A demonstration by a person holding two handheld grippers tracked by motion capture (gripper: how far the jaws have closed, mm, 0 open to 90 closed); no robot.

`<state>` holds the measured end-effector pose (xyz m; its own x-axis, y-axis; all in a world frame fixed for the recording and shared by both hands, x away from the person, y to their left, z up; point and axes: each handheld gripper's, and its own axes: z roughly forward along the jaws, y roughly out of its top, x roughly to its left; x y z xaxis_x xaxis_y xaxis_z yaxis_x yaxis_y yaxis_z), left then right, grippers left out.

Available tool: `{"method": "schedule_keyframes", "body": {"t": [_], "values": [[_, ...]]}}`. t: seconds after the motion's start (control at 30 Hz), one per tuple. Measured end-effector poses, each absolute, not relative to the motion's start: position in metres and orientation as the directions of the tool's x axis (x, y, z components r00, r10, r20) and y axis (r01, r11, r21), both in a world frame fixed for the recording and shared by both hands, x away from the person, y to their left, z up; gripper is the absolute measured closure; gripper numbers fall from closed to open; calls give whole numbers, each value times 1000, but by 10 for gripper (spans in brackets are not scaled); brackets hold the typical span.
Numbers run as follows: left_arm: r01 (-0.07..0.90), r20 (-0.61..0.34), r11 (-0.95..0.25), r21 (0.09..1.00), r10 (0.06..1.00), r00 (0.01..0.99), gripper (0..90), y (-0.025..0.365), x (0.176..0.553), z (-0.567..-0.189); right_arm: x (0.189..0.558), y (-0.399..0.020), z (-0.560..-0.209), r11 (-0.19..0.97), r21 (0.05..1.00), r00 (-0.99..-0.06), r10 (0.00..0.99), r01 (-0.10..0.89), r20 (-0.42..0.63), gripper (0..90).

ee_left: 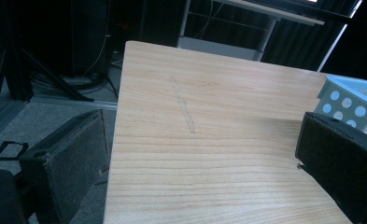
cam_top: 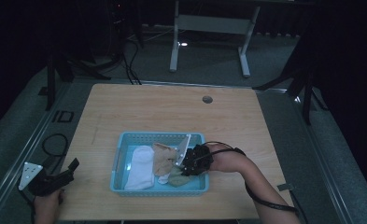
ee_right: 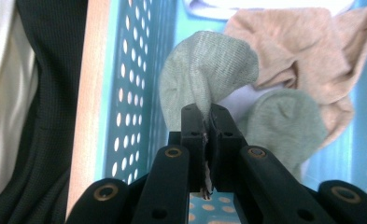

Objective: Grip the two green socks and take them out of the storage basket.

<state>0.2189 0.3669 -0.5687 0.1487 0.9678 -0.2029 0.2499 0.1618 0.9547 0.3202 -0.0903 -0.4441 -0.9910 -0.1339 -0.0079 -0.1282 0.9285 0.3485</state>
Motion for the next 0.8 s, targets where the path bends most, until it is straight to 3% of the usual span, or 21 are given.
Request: {"method": "schedule_keyframes", "body": {"t": [0.8], "values": [[251,-205,164,954,968,146,24,367,219,-569,335,-118,-377,889,450,-993,-40,-87,-112,858]]}}
